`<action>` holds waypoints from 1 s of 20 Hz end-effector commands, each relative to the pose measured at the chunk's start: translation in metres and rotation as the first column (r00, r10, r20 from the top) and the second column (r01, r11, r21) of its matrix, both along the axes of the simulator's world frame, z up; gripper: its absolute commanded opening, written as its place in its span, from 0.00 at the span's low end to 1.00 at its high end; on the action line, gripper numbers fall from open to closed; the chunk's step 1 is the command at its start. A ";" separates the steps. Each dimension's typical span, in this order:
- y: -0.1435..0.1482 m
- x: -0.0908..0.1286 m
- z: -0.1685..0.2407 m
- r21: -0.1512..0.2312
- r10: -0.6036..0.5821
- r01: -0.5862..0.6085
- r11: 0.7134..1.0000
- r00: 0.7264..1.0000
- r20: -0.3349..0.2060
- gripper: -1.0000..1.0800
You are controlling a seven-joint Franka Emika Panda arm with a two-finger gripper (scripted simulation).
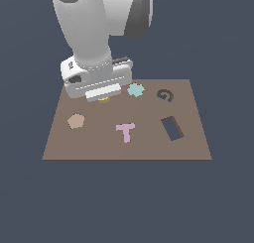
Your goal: Insert a designated object into the corresponding slot on a board.
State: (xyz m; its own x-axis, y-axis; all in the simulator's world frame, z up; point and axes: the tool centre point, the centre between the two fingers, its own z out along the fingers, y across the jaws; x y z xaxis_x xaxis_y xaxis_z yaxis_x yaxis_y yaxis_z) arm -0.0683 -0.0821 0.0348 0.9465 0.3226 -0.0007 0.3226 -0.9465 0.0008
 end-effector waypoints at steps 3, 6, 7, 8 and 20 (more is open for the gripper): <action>0.065 0.015 0.002 0.000 0.201 -0.201 0.980 0.980 0.001 0.00; 0.113 0.017 0.003 0.000 0.342 -0.342 0.940 0.940 0.001 0.00; 0.129 0.016 0.004 0.000 0.387 -0.387 0.922 0.922 0.001 0.00; 0.144 0.015 0.004 0.000 0.429 -0.429 0.903 0.903 0.001 0.00; 0.221 -0.007 0.005 0.001 0.632 -0.632 0.775 0.775 0.000 0.00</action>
